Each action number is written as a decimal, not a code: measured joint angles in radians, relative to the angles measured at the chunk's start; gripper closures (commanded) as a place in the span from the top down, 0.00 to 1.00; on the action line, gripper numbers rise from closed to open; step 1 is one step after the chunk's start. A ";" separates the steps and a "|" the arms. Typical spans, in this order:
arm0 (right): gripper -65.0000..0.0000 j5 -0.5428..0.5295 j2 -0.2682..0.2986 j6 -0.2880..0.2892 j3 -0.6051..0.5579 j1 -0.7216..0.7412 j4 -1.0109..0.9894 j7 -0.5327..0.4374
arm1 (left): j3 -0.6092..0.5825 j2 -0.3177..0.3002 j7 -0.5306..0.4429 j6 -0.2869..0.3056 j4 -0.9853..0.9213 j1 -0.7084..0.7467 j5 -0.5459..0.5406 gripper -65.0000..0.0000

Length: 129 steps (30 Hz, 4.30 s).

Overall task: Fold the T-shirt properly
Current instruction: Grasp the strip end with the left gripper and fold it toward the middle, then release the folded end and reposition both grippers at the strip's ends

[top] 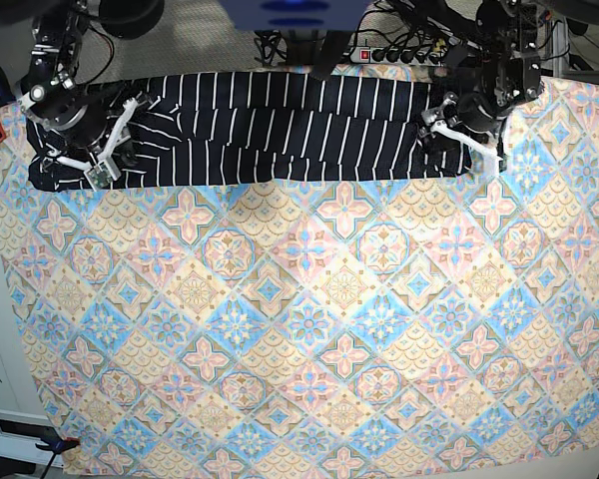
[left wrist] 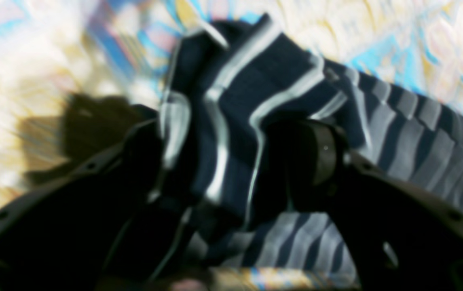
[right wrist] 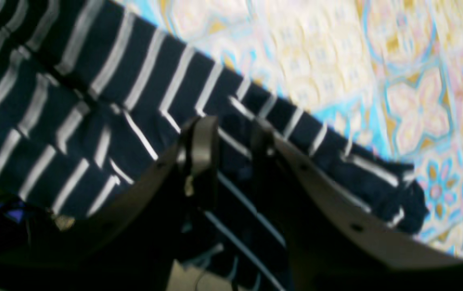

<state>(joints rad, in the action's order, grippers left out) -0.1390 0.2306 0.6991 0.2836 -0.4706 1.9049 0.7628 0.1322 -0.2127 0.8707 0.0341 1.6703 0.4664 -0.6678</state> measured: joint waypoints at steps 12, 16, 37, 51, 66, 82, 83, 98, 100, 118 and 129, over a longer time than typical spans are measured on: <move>0.22 0.003 -0.001 0.000 -0.016 -0.003 0.000 0.008 | -0.002 0.011 0.031 0.000 -0.009 -0.012 -0.014 0.00; 0.22 0.003 0.000 0.000 -0.017 -0.006 0.000 0.008 | 0.056 0.017 0.018 -0.001 -0.013 -0.023 -0.016 0.00; 0.22 0.003 -0.001 0.000 -0.081 -0.011 0.000 0.008 | 0.247 0.051 0.002 0.079 0.262 0.047 -0.016 0.00; 0.22 0.003 0.002 -0.003 -0.002 -0.011 0.000 0.000 | -0.222 0.101 0.008 0.067 0.286 0.030 -0.006 0.00; 0.22 0.000 0.000 0.000 0.085 -0.008 0.000 0.000 | -0.285 0.100 0.114 0.068 0.283 0.019 -0.007 0.06; 0.22 0.000 0.000 0.000 0.085 -0.010 0.000 0.000 | -0.103 0.099 0.114 0.069 0.283 0.000 -0.003 0.63; 0.22 0.000 0.000 0.001 0.085 -0.010 0.000 0.000 | -0.074 0.101 0.115 0.069 0.284 0.000 -0.007 0.63; 0.22 0.000 -0.001 0.000 0.079 -0.011 0.000 0.002 | 0.112 -0.002 0.127 0.074 0.203 -0.004 -0.003 0.63; 0.22 0.000 -0.001 0.000 0.077 -0.010 0.000 0.005 | 0.076 -0.017 0.122 0.073 0.156 -0.024 0.001 0.63; 0.22 0.000 0.000 0.000 0.084 -0.011 0.000 0.007 | -0.155 -0.042 0.089 0.077 -0.082 -0.173 -0.008 0.29; 0.22 0.000 0.000 0.000 0.080 -0.011 0.000 0.008 | -0.037 -0.031 0.116 0.090 -0.085 -0.169 -0.023 0.11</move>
<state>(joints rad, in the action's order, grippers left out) -0.1390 0.2306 0.6994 0.3637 -0.4816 1.9049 0.7712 0.0952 -0.2440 0.9867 0.1242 1.5856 0.2974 -0.6903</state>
